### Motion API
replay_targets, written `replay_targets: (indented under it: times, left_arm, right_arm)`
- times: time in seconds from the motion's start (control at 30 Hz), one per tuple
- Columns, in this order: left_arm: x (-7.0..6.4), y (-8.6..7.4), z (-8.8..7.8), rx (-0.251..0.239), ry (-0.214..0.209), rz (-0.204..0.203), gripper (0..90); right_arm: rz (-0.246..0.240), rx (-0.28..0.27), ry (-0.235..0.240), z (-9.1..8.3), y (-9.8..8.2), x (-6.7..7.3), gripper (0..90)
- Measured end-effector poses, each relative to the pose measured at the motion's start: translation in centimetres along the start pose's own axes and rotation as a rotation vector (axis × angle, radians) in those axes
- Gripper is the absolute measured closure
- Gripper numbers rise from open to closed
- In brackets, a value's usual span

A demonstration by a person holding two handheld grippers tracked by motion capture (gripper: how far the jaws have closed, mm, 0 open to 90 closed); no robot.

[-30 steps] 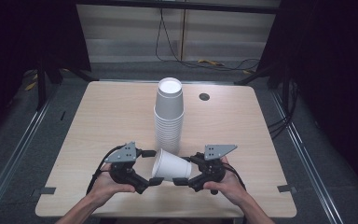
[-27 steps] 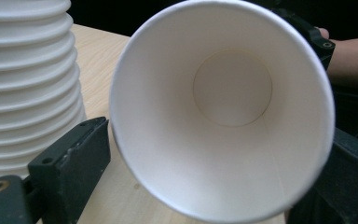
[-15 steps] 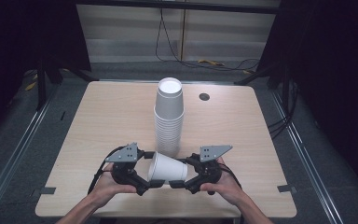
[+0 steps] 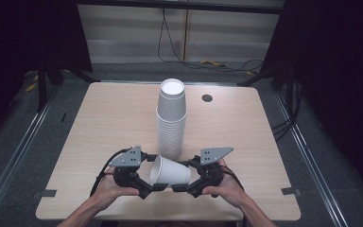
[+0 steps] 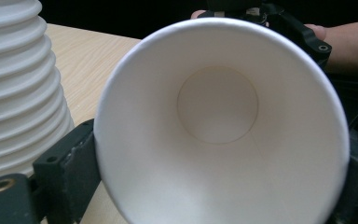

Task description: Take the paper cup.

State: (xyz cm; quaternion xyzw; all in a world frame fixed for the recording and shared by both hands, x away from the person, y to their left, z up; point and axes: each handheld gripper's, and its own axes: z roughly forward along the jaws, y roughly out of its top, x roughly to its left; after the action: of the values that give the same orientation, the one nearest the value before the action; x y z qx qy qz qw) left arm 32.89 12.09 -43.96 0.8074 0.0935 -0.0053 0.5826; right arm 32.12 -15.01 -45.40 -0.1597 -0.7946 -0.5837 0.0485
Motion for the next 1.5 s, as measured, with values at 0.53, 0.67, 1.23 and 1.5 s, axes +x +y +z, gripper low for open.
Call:
replay_targets:
  times: [0.53,0.67,1.23,1.5]
  left_arm:
    - [0.6,0.0,-0.8,0.015,0.04,-0.035,8.2]
    - [0.8,0.1,-1.0,0.024,0.051,-0.039,8.2]
    - [1.9,-0.3,-2.1,0.085,0.093,-0.079,8.2]
    - [2.0,-0.3,-2.2,0.128,0.113,-0.093,8.2]
  right_arm:
    - [0.032,0.038,-0.074,-0.2,-0.2,-0.2,13.6]
    - [0.035,0.036,-0.084,-0.4,-0.2,-0.2,13.6]
    - [0.022,0.014,-0.261,-2.0,0.1,-0.6,13.6]
    - [0.054,0.009,-0.37,-2.7,-0.4,-1.1,13.7]
